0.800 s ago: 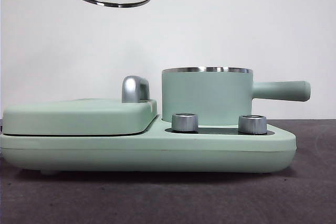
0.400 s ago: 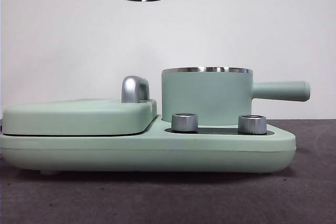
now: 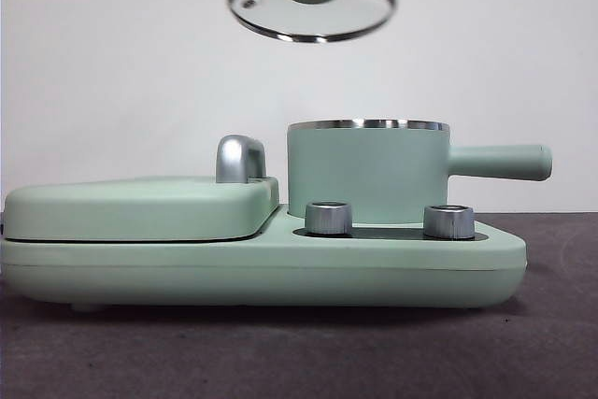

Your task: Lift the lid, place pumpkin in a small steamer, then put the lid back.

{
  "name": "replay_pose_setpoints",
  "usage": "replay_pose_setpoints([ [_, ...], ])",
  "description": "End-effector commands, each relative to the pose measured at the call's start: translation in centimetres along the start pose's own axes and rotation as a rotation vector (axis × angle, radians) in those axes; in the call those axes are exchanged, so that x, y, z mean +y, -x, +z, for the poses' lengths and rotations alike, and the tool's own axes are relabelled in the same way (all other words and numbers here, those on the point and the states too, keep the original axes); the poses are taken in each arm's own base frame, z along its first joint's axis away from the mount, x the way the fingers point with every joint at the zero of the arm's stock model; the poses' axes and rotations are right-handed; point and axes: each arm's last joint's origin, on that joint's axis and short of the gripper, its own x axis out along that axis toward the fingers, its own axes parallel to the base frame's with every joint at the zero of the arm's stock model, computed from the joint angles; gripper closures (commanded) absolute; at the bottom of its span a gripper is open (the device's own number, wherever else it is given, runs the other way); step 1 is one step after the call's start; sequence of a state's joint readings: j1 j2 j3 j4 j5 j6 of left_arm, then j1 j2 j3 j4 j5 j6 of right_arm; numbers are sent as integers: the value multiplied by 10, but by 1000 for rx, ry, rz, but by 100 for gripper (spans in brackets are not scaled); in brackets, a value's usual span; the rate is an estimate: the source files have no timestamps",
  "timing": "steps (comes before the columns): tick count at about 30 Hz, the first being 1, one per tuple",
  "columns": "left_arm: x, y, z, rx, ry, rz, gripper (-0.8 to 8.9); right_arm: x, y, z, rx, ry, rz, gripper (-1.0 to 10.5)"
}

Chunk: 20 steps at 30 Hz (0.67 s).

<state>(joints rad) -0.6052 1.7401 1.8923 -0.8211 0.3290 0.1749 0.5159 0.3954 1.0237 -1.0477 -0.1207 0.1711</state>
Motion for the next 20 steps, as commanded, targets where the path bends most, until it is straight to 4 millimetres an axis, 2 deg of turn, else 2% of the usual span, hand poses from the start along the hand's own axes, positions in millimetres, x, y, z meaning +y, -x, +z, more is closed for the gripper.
replay_pose_setpoints([
  [1,-7,-4,8,-51,-50,-29,795,0,3,1,-11,-28,-5,420],
  [10,-1,-34,-14,-50,-52,-30,796,0,3,-1,2,-33,-14,420],
  [20,4,-64,-25,-54,-55,-35,795,0,3,-1,1,-53,-24,420],
])
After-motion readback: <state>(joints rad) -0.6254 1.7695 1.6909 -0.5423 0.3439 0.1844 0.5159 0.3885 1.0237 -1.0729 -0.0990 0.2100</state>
